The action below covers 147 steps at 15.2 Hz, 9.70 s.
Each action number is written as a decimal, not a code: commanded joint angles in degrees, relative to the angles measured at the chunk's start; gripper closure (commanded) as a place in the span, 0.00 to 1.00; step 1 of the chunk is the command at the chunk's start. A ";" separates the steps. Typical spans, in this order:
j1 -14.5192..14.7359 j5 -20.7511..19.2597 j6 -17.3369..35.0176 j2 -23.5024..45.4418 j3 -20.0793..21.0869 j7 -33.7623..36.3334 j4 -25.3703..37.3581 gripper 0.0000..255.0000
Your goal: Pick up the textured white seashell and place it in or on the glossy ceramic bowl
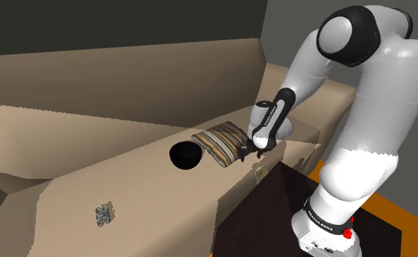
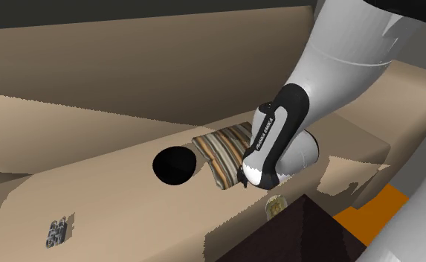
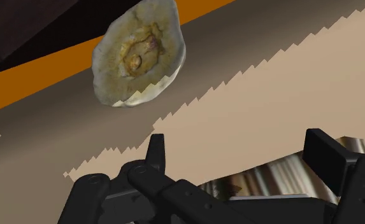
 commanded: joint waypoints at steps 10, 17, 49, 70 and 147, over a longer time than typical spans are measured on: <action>1.14 -1.22 6.00 7.93 -1.88 1.21 2.08 0.00; 1.14 -1.22 5.99 7.92 -1.88 1.21 2.08 1.00; -7.12 25.86 -0.05 18.89 2.27 29.53 9.32 1.00; -0.92 20.48 -11.31 2.89 -5.25 33.31 4.45 1.00; 18.52 19.78 -49.01 35.05 6.70 66.72 74.57 1.00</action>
